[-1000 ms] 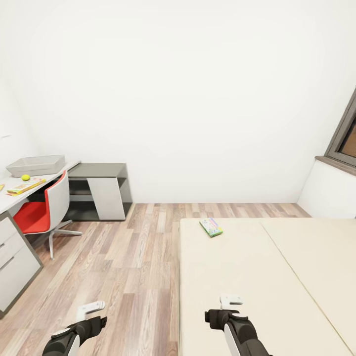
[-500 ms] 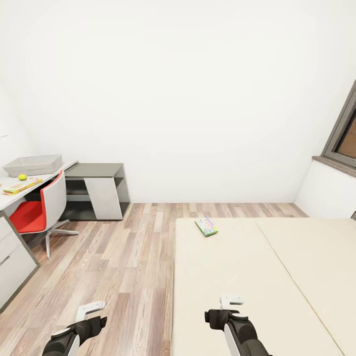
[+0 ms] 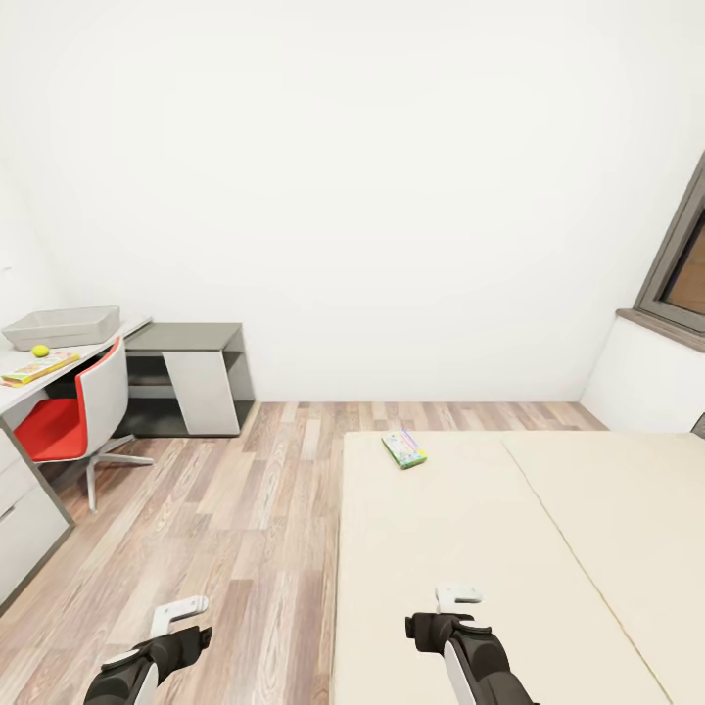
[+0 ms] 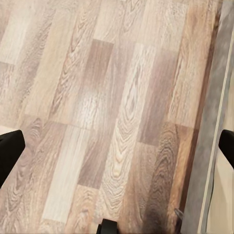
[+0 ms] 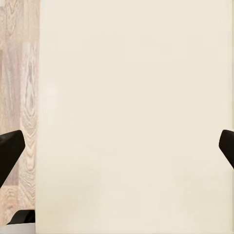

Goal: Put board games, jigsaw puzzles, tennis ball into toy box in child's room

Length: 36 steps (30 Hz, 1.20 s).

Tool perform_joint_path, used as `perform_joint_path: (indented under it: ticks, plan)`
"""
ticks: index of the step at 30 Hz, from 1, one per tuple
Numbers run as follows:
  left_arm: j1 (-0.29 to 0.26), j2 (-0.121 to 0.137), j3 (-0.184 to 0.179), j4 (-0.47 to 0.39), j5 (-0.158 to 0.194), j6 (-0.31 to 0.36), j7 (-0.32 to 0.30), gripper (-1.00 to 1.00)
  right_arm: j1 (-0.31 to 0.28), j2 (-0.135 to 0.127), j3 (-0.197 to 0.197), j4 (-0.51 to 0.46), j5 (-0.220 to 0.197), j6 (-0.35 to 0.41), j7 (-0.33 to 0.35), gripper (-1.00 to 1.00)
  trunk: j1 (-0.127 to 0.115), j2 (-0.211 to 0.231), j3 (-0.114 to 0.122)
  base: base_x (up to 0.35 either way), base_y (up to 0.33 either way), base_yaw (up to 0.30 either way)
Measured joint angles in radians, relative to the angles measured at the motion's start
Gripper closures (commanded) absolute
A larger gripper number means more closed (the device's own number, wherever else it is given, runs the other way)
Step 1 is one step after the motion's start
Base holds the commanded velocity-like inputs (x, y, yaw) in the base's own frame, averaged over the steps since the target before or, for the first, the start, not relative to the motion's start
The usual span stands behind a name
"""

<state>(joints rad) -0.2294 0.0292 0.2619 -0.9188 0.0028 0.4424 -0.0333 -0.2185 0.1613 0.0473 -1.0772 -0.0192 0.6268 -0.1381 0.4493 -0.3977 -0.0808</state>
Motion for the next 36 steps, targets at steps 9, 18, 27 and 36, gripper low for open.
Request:
perform_joint_path:
  ticks: [9,18,27,36]
  plan:
    - [0.0,0.0,0.0,0.0,0.0,0.0,0.0,-1.0,0.0,0.001,0.0,0.0,0.0,0.0,0.0,-1.0,0.0,0.0,0.0,0.0,-0.011,0.0]
    - [0.0,0.0,0.0,0.0,0.0,0.0,0.0,-1.0,0.0,0.008,0.0,0.0,0.001,0.0,0.0,-1.0,0.0,0.0,0.0,0.0,-0.001,0.0]
    - [0.0,0.0,0.0,0.0,0.0,0.0,0.0,-1.0,0.001,0.009,0.0,0.0,0.001,0.0,0.0,-1.0,0.0,0.0,0.0,0.0,0.0,0.0]
    - [0.0,0.0,0.0,0.0,0.0,0.0,0.0,-1.0,0.001,0.009,0.0,0.0,0.001,0.0,0.0,-1.0,0.0,0.0,0.0,0.0,0.0,0.0]
